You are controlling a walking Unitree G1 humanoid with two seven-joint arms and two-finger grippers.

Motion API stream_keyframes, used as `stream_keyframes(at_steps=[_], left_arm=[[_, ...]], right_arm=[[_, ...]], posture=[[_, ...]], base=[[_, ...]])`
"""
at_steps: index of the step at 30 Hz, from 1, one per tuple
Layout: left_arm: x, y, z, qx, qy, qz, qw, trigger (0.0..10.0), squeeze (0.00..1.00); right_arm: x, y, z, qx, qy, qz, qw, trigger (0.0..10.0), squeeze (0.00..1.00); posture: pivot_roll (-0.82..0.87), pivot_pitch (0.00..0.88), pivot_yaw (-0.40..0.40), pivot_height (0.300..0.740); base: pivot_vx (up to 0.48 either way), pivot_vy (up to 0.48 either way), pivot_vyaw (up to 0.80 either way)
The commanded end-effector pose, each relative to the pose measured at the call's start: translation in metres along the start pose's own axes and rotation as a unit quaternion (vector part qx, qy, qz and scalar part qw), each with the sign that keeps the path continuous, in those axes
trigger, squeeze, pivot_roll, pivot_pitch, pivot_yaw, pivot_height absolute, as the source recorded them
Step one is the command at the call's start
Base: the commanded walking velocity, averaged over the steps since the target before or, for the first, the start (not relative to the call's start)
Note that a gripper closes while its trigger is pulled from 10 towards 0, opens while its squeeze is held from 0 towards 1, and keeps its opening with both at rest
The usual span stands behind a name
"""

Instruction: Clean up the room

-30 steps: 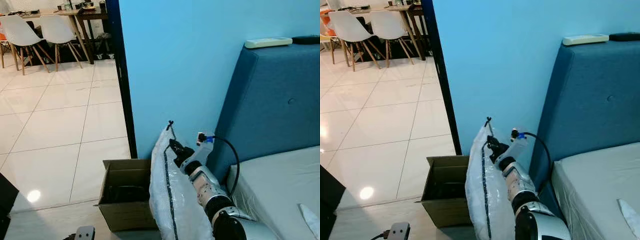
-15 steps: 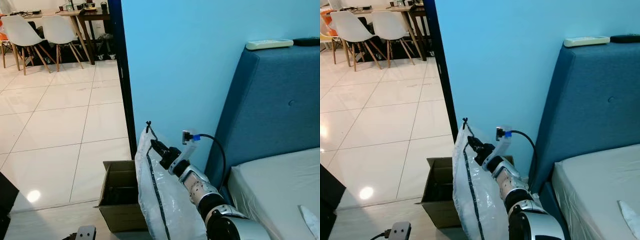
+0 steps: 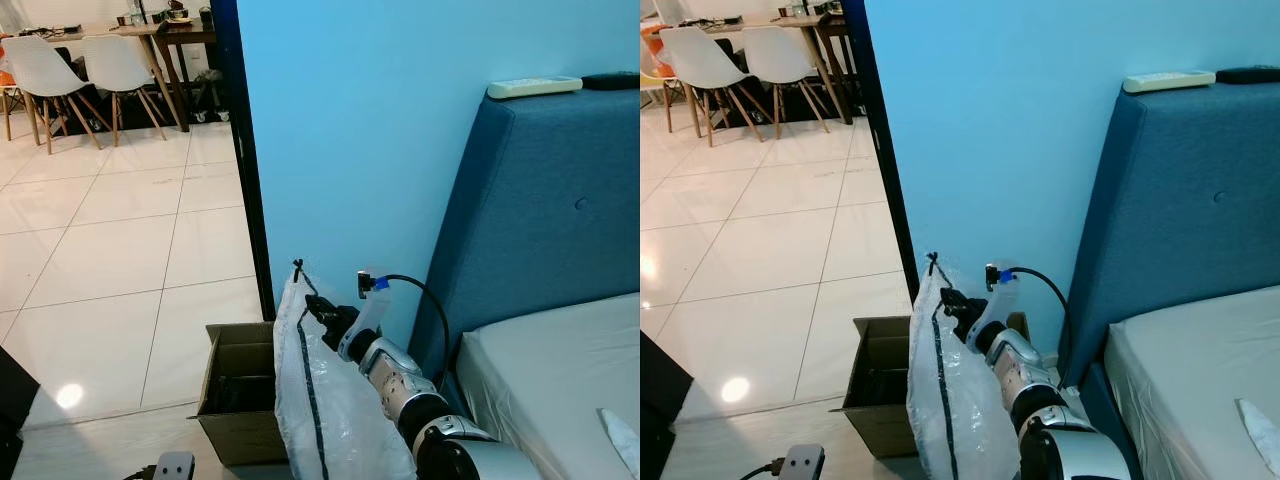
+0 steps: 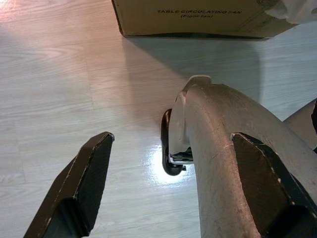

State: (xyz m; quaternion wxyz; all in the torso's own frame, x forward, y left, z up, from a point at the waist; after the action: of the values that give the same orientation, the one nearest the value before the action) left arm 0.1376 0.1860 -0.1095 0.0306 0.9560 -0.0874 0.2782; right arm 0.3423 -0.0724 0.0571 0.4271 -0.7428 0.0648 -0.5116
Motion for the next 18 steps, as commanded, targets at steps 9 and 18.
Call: stream_keyframes(at_steps=[9, 18], left_arm=[[-0.031, 0.011, -0.007, -0.026, -0.055, 0.010, 0.998, 10.0, 0.00], [-0.043, 0.011, -0.011, -0.024, -0.063, 0.003, 0.998, 10.0, 0.00]], right_arm=[[0.095, -0.053, 0.028, 0.090, 0.133, -0.041, 0.986, 0.0, 0.00], [0.175, -0.124, 0.030, 0.207, 0.252, -0.084, 0.942, 0.0, 0.00]], posture=[[0.06, 0.039, -0.021, 0.642], [0.08, 0.072, -0.027, 0.642]], base=[[0.000, 0.000, 0.00], [0.000, 0.000, 0.00]])
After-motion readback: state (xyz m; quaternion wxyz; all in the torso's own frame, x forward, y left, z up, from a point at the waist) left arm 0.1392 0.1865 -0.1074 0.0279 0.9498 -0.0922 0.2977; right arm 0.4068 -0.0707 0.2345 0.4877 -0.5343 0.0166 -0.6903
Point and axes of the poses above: a point about 5 cm out from each wrist's last joint towards the gripper, its own z axis pointing out of the wrist towards the gripper, its own x axis along the axis of the wrist's last joint, y = z × x, the point moved 1 cm from there along z, pointing out of the wrist towards the gripper, and after that the axes turned 13 degrees about z, right-handed, at the moved point
